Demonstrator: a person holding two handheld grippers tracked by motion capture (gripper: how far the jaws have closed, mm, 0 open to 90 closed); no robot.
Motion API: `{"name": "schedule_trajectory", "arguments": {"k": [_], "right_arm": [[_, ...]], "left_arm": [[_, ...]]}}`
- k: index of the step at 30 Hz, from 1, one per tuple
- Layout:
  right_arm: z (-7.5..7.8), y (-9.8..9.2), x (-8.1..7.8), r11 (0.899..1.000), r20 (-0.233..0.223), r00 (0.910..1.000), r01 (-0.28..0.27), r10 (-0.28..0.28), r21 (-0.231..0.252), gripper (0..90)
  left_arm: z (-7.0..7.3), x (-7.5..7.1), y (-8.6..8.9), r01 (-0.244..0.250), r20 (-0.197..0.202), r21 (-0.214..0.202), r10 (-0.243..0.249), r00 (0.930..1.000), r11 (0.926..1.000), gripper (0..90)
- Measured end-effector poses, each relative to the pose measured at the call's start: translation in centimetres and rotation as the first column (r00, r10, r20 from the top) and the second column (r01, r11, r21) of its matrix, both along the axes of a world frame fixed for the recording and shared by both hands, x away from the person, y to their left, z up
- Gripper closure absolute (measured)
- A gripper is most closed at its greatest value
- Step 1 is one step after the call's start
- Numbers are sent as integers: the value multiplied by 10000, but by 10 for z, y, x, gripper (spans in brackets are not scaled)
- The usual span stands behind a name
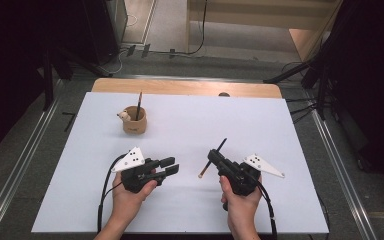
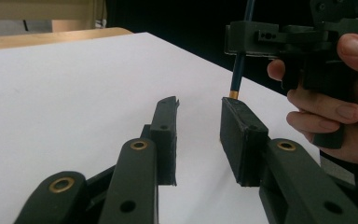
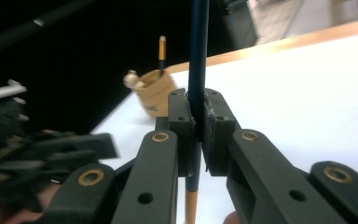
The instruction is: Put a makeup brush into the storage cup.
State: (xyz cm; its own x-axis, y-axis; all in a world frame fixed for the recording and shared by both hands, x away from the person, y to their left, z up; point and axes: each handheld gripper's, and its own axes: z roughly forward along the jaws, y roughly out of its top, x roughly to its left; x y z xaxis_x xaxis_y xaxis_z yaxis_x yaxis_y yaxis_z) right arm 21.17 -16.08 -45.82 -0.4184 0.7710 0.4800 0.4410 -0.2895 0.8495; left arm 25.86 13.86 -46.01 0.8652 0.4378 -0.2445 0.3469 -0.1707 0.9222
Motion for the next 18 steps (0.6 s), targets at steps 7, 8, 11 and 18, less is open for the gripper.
{"name": "schedule_trajectory", "arguments": {"k": [7,8,11,18], "right_arm": [[7,4,-2,9887,450,9984,416,-354,-1441,851],[8,5,-3,9876,558,9979,414,-333,-1513,851],[9,7,-4,9812,760,9964,502,-366,-1864,852],[8,15,-5,9654,970,9951,424,-178,-2572,852]], "left_arm": [[3,1,6,-87,44,-138,87,10000,9999,684],[4,1,7,-101,67,-154,102,9999,9998,687],[7,1,10,-178,118,-189,180,9998,9997,688],[8,2,15,-305,198,-27,306,9993,9995,700]]}}
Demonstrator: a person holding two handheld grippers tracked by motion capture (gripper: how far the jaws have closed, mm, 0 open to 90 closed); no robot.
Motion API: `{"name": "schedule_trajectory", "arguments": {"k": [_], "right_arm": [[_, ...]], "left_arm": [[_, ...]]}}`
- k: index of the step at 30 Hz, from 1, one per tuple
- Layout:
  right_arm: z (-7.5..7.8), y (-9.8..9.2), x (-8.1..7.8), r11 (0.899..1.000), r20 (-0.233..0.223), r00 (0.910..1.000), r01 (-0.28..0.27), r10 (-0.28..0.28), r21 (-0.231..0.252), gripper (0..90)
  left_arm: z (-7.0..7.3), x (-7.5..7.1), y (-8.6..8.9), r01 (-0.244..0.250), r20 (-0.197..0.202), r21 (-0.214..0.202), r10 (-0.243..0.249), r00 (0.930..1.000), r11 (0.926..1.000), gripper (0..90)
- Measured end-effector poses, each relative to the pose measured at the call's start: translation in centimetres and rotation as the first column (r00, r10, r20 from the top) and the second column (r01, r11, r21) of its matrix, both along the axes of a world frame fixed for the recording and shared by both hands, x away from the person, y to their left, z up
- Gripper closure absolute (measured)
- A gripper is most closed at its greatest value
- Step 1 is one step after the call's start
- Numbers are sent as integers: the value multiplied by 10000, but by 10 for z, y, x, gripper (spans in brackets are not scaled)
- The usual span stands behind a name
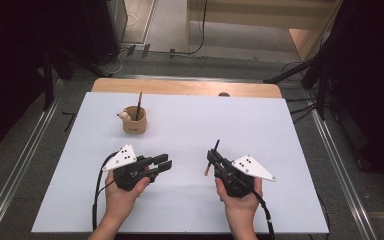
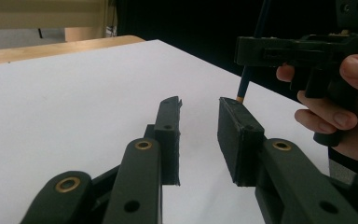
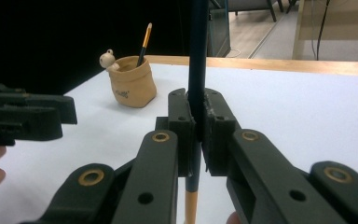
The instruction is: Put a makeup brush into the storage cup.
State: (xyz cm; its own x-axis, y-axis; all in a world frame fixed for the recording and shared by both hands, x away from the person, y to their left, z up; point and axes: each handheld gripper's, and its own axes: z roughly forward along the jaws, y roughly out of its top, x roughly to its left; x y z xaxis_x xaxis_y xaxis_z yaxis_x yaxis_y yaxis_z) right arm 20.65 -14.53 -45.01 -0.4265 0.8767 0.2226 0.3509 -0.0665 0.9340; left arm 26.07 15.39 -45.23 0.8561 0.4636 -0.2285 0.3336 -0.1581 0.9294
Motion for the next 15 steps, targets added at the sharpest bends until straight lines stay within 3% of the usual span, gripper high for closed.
{"name": "schedule_trajectory", "arguments": {"k": [7,15], "right_arm": [[-1,8,-1,9947,464,9989,6,42,-1025,851],[-2,14,-2,9784,944,9955,104,94,-2064,852]], "left_arm": [[2,1,1,14,93,70,-15,10000,10000,698],[5,1,1,-28,204,225,24,9998,9997,695]]}}
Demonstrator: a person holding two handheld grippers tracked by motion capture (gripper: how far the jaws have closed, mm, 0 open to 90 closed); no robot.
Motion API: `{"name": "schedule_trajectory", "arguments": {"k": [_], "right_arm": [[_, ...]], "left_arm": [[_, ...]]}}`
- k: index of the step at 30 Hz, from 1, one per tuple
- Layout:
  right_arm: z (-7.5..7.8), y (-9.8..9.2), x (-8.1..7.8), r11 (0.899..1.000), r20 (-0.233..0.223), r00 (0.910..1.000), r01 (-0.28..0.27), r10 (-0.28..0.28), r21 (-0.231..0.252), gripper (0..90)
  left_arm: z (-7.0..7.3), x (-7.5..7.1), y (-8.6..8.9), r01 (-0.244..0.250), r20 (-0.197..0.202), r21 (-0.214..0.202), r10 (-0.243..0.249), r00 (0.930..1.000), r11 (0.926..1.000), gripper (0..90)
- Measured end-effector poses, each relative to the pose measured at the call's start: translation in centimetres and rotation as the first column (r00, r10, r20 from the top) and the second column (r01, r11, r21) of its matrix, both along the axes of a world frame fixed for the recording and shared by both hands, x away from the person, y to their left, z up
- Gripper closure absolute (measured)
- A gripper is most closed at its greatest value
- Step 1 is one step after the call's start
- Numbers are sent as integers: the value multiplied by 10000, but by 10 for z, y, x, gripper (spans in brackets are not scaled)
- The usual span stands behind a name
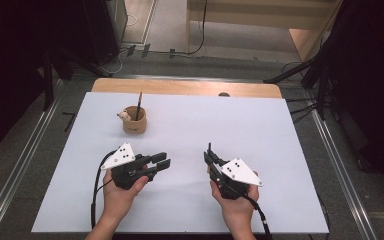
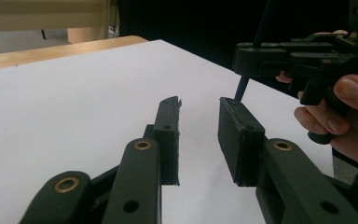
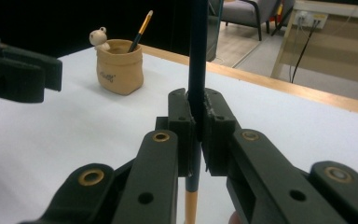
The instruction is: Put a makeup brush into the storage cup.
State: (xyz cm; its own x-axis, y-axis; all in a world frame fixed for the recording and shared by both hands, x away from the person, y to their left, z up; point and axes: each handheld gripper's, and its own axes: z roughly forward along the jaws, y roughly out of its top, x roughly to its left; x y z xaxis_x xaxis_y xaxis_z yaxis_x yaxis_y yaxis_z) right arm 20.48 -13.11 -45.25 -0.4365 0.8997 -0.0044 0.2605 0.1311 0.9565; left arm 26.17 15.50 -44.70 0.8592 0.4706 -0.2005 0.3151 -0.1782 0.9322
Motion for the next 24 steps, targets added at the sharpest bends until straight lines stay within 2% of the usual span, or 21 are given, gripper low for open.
{"name": "schedule_trajectory", "arguments": {"k": [3,6,14,19,24], "right_arm": [[-1,2,1,9986,78,9998,-170,174,-499,852],[-2,3,3,9969,93,9995,-290,298,-733,852],[-4,8,4,9843,206,9982,-518,561,-1685,852],[-4,13,3,9704,333,9966,-653,750,-2325,852],[-3,17,2,9513,599,9942,-678,898,-3007,852]], "left_arm": [[0,1,1,-45,3,40,45,10000,10000,691],[0,2,2,-133,-2,60,133,9999,9999,676],[10,1,1,-137,-23,207,138,9999,9997,569],[15,-2,-2,-64,13,420,63,10000,9991,559],[15,-2,-5,24,-110,586,-18,9999,9983,556]]}}
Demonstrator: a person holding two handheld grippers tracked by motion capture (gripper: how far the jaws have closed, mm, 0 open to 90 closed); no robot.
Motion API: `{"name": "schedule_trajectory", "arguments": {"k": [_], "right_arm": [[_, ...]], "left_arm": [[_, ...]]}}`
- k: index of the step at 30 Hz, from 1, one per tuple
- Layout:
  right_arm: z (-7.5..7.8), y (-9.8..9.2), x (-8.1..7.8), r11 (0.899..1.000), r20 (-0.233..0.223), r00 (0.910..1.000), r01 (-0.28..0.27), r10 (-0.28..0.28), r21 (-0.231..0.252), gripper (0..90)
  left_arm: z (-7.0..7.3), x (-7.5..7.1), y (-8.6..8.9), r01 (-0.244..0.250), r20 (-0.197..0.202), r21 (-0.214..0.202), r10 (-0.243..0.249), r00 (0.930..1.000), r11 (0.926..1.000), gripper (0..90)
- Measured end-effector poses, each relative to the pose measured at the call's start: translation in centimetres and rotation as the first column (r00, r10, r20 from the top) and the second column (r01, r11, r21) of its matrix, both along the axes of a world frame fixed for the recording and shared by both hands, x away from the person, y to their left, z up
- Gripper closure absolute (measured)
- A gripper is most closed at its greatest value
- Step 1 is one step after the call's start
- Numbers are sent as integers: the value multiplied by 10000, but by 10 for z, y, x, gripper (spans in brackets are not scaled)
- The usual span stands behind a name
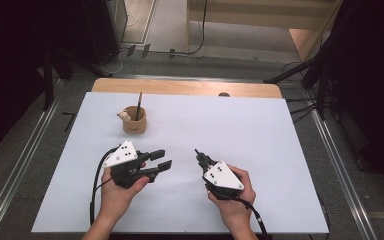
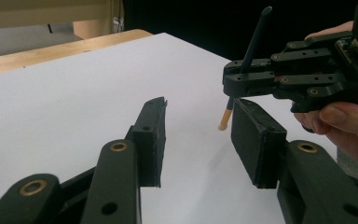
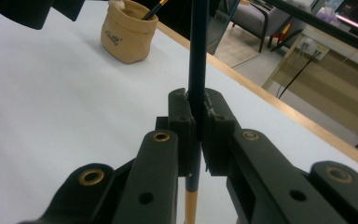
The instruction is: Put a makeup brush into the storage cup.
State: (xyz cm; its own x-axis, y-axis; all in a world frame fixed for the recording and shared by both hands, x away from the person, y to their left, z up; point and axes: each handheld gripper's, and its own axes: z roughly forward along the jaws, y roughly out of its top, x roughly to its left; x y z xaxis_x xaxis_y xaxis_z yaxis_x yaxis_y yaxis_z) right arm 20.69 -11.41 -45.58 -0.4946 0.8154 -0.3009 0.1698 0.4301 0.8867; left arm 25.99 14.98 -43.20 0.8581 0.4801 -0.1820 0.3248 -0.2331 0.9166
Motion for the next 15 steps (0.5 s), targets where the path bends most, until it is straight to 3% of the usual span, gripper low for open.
{"name": "schedule_trajectory", "arguments": {"k": [15], "right_arm": [[-6,12,-3,9903,661,9977,-79,173,-1389,852]], "left_arm": [[1,-3,-5,154,-166,349,-148,9998,9993,588]]}}
